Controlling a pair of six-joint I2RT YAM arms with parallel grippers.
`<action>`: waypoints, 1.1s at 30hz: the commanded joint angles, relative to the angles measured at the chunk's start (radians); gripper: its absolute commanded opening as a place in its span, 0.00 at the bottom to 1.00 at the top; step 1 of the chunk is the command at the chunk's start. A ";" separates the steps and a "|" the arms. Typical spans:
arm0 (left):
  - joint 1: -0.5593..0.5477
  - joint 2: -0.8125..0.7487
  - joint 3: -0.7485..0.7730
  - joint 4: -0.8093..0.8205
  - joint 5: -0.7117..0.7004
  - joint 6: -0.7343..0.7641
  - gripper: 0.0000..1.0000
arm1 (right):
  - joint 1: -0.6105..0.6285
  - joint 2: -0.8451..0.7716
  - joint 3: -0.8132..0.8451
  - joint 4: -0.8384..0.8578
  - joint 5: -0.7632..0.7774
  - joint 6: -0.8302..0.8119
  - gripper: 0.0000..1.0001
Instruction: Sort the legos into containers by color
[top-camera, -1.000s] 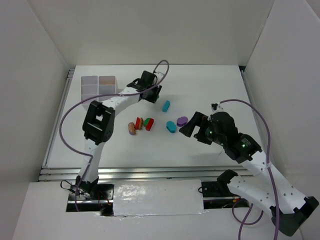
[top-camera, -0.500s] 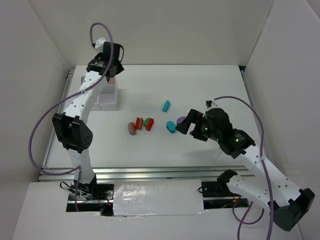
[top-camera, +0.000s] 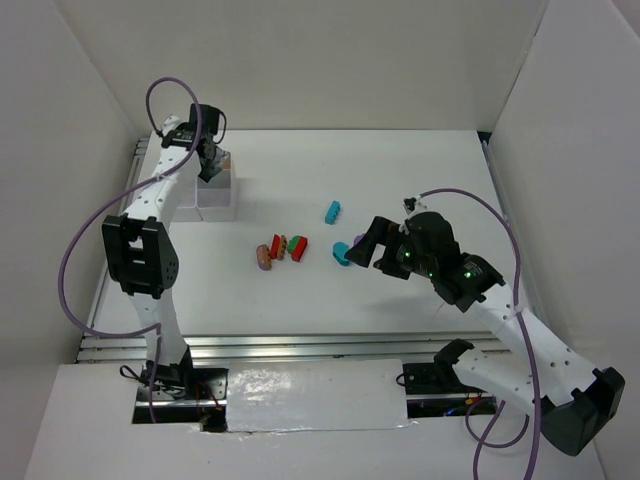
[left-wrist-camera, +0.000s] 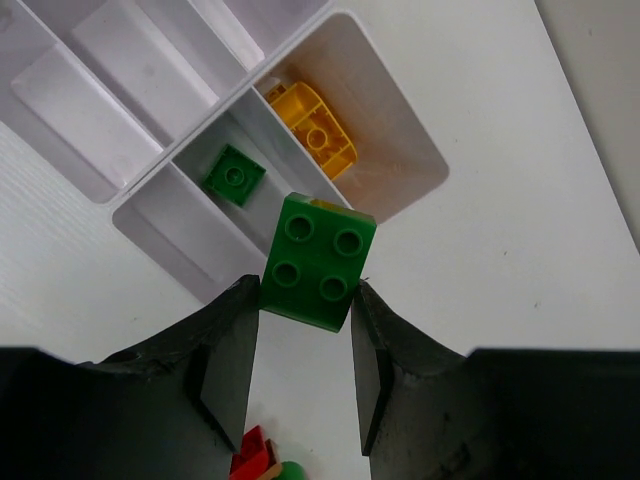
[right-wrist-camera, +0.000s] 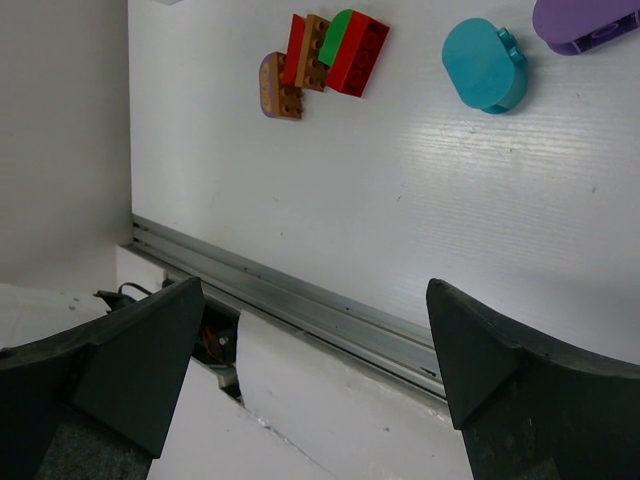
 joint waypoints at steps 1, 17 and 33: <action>0.040 0.028 0.001 0.062 0.027 -0.039 0.02 | -0.004 -0.029 0.028 0.028 0.000 -0.019 1.00; 0.065 0.043 -0.114 0.183 0.055 -0.022 0.35 | -0.004 -0.017 0.037 0.025 0.000 -0.019 1.00; 0.072 0.011 -0.134 0.198 0.082 -0.031 0.66 | -0.006 -0.020 0.025 0.031 0.006 -0.021 1.00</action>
